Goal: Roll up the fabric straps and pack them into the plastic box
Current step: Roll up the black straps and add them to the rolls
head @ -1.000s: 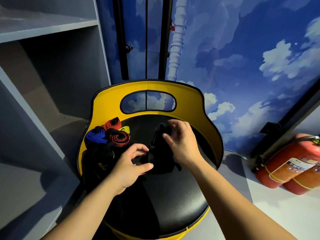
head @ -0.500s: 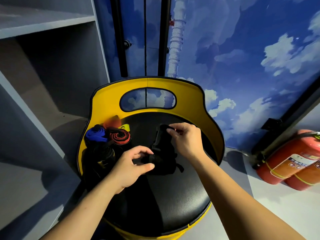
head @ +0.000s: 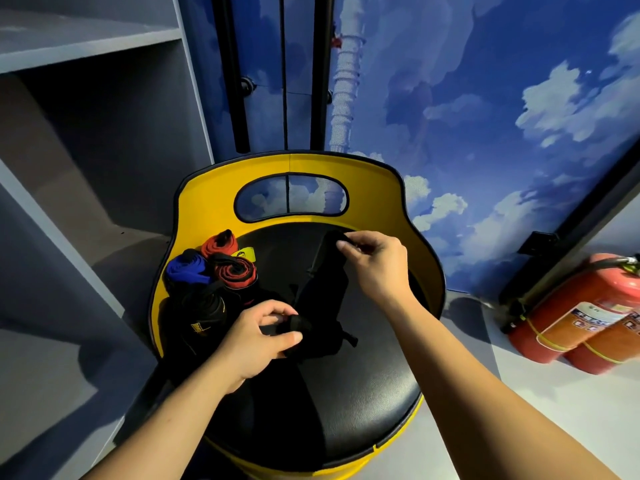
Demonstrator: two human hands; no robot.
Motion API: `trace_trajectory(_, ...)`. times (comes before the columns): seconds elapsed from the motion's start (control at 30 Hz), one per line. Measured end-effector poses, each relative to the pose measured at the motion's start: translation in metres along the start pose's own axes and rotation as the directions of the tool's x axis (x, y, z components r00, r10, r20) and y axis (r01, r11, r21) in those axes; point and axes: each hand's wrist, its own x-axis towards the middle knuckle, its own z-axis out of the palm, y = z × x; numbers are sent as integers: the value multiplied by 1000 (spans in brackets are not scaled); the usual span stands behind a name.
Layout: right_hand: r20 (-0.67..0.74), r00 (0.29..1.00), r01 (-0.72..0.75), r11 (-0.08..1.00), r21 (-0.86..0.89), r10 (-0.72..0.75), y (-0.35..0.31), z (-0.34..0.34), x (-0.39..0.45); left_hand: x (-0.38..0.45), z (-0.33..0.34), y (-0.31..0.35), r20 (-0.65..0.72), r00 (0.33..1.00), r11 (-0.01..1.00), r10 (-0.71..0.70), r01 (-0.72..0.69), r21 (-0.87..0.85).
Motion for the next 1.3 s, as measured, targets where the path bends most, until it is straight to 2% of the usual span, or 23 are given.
trace_trajectory(0.1, 42, 997, 68, 997, 33, -69, -4, -2, -5, 4, -1, 3, -85, 996, 999, -30, 27, -38)
trace_trajectory(0.17, 114, 991, 62, 992, 107, -74, -11, -3, -12, 10, -6, 6, -156, 987, 996, -35, 21, -91)
trace_trajectory(0.27, 298, 954, -95, 952, 290, 4, -24, -2, -26, 14, -12, 13, -251, 967, 989, -38, 1, -145)
trace_trajectory(0.37, 392, 919, -186, 923, 338, 42, -31, 0, -41, 18, -13, 16, -339, 940, 983, -41, -23, -182)
trace_trajectory(0.5, 410, 906, -271, 885, 379, 102, -37, -1, -54, 22, -14, 20, -406, 911, 956, -70, -55, -287)
trace_trajectory(0.63, 319, 932, -267, 922, 282, 173, -28, 10, -64, 24, -13, 25, -450, 890, 930, -76, -99, -354)
trace_trajectory(0.73, 346, 909, -343, 889, 304, 233, -20, 16, -66, 27, -14, 30, -469, 876, 894, -114, -115, -433)
trace_trajectory(0.87, 404, 870, -430, 839, 335, 284, -11, 16, -63, 28, -14, 40, -419, 889, 776, -187, -128, -617)
trace_trajectory(1.1, 408, 872, -407, 865, 292, 272, 5, 18, -56, 9, -8, 61, -187, 935, 570, -301, 19, -822)
trace_trajectory(1.17, 400, 878, -399, 866, 302, 265, 7, 19, -55, 3, -6, 66, -118, 946, 543, -303, 70, -837)
trace_trajectory(1.3, 377, 897, -363, 870, 333, 230, 9, 20, -56, -3, -8, 67, -12, 944, 552, -330, 183, -813)
